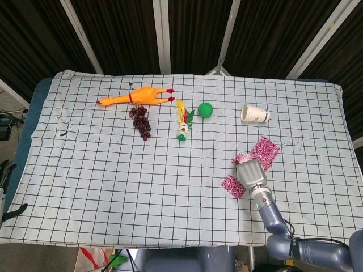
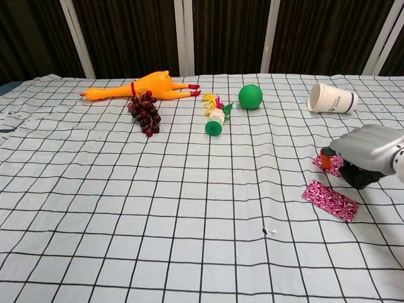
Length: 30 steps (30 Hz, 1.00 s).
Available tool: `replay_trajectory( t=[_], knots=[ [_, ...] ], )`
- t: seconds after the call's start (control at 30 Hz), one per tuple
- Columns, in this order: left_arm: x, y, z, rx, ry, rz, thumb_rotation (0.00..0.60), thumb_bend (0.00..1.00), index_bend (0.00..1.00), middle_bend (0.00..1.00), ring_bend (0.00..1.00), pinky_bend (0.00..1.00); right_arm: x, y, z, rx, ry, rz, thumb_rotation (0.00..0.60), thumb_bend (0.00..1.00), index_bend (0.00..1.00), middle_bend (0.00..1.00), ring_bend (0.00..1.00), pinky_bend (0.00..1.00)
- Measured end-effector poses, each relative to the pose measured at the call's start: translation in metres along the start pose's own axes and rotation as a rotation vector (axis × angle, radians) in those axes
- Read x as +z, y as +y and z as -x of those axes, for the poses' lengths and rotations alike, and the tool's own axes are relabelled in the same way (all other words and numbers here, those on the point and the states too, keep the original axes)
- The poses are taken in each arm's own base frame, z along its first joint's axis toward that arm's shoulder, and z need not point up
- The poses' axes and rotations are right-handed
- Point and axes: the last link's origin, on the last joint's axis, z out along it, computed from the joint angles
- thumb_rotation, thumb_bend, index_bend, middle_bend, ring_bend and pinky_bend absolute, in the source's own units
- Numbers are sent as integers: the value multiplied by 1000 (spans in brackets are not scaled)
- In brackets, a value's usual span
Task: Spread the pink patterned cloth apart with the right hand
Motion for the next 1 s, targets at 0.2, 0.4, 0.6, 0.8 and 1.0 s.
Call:
replay_trajectory(
  t=[0.2, 0.4, 0.6, 0.8, 1.0],
  knots=[
    [1, 0, 0, 0, -1, -2, 600, 205, 119, 19, 28, 62, 5, -3, -5, 9, 6, 3, 600, 729, 243, 810, 761, 458],
    [1, 0, 1, 2, -3, -1, 600, 205, 119, 19, 28, 63, 8, -3, -7, 19, 5, 7, 600, 729, 243, 810, 761, 459],
    [1, 0, 1, 3, -4, -2, 600, 205, 119, 19, 28, 62, 11, -4, -11, 27, 13, 9, 600, 729, 243, 810, 761, 459],
    [1, 0, 1, 4, -6, -3, 600, 205, 119, 19, 29, 62, 12, -4, -15, 32, 22, 14, 600, 730, 243, 810, 761, 459],
    [1, 0, 1, 3, -6, -6, 600, 206, 120, 19, 28, 62, 9, -1, -16, 35, 26, 23, 600, 730, 243, 810, 761, 459]
  ],
)
